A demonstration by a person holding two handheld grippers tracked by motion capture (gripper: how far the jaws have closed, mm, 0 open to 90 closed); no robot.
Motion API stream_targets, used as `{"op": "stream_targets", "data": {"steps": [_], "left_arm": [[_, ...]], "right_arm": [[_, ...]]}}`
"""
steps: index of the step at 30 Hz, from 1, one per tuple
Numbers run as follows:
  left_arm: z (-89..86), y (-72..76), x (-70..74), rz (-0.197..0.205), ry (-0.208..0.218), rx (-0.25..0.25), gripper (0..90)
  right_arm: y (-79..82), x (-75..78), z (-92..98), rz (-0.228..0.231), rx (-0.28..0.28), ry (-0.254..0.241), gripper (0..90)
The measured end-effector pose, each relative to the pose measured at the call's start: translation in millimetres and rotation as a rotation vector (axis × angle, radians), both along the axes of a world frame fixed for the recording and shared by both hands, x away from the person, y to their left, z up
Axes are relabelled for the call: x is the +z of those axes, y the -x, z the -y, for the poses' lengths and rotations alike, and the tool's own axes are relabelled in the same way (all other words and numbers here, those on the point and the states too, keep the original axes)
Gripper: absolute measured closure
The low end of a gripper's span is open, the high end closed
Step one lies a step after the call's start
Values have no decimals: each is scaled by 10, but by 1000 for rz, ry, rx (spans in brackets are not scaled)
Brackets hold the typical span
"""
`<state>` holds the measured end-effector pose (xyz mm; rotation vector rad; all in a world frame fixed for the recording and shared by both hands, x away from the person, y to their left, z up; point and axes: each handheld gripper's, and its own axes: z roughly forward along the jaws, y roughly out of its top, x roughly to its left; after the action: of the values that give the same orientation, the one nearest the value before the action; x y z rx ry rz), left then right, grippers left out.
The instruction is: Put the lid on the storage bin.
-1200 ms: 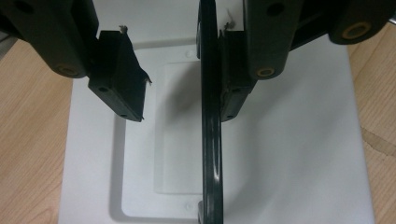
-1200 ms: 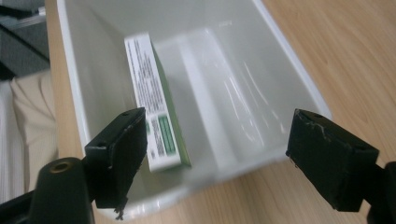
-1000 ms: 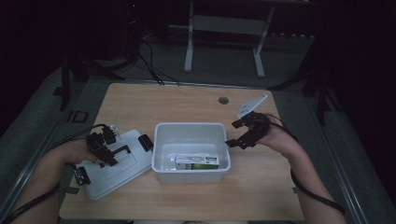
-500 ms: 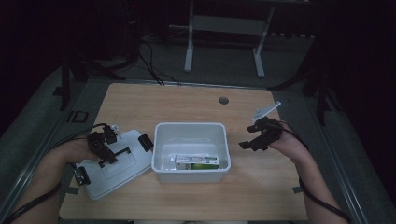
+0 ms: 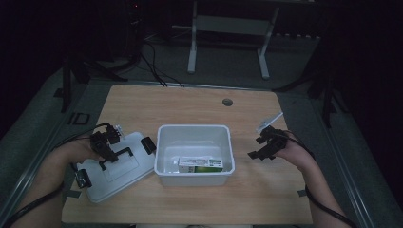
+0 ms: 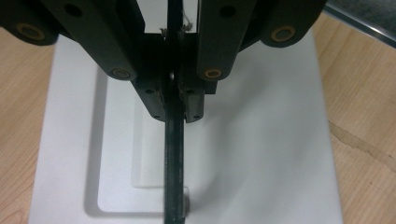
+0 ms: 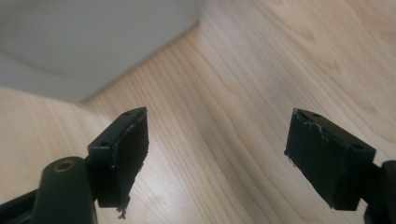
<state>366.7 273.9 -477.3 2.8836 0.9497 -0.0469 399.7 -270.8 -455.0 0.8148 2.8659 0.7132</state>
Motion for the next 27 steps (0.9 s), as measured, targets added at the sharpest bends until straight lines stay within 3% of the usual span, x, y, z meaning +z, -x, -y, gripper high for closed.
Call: {"op": "stream_targets", "data": {"steps": [6, 9, 13, 17, 22, 27], "left_arm": [[-39, 7, 33, -1, -9, 9, 837], [-64, 24, 66, 8, -11, 12, 837], [-102, 55, 137, 17, 16, 16, 837], [-118, 92, 213, 7, 21, 3, 836], [-139, 129, 355, 10, 15, 2, 837], [-165, 182, 591, 35, 17, 5, 836]], "right_arm": [[-1, -200, 66, 6, -5, 27, 181], [4, -275, 94, 4, -9, 5, 172], [18, -325, 129, 15, -19, -12, 171], [38, -373, 163, 21, -28, -26, 171], [71, -411, 182, 25, -23, -25, 171], [96, -399, 210, 32, -26, -36, 171]]}}
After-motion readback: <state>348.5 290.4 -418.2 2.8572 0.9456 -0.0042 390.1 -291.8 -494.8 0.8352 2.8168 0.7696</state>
